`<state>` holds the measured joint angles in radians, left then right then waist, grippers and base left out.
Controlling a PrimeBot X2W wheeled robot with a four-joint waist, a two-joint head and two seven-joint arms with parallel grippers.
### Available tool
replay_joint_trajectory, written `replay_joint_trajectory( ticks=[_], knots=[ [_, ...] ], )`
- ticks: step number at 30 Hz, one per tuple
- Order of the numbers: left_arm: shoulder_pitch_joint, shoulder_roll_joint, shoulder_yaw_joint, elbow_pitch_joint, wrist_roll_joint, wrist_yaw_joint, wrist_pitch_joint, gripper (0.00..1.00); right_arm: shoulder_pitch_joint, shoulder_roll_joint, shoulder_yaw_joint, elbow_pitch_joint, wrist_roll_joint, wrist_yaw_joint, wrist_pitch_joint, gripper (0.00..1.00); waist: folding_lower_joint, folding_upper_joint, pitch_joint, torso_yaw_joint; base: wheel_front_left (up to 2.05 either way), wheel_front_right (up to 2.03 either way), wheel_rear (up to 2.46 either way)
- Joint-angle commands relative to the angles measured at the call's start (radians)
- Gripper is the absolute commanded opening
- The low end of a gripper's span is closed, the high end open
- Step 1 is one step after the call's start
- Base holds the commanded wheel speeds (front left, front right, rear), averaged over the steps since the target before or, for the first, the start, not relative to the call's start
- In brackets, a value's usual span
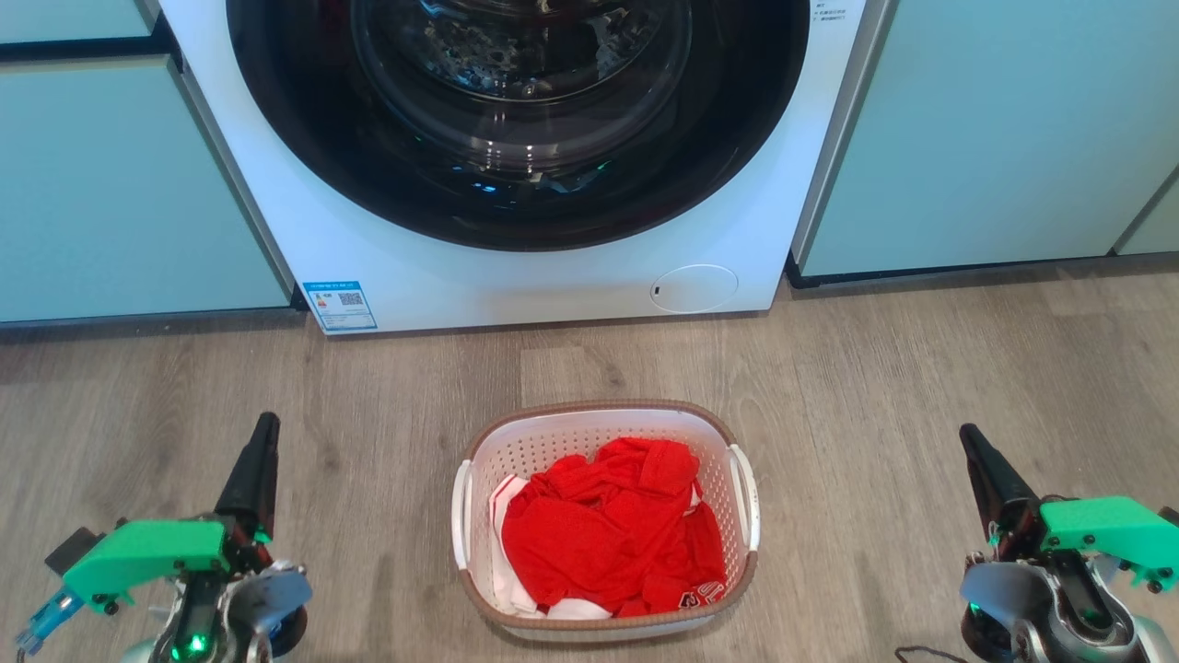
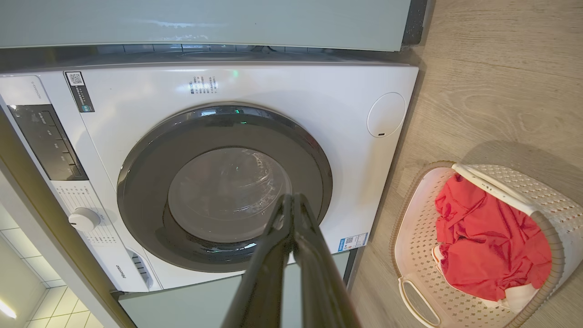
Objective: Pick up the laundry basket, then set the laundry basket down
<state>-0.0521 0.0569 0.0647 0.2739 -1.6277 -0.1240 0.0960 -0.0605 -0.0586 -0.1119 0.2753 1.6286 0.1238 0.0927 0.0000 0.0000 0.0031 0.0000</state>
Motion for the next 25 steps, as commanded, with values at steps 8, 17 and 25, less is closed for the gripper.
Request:
replay_joint_trajectory(
  ticks=[8,17,25],
  knots=[
    [-0.055,0.003,0.036,-0.029,0.008,-0.007,0.006,0.0,-0.046,-0.003,0.014,-0.031,-0.007,0.007,0.008,0.0,0.0,0.0,0.0,0.0,0.0,0.0,0.0],
    [-0.055,0.002,0.037,-0.029,0.009,-0.007,0.008,0.0,-0.046,-0.002,0.011,-0.031,-0.009,0.007,0.01,0.0,0.0,0.0,0.0,0.0,0.0,0.0,0.0],
    [-0.055,0.001,0.039,-0.029,0.011,-0.007,0.009,0.0,-0.046,-0.001,0.01,-0.031,-0.01,0.007,0.011,0.0,0.0,0.0,0.0,0.0,0.0,0.0,0.0]
  ],
)
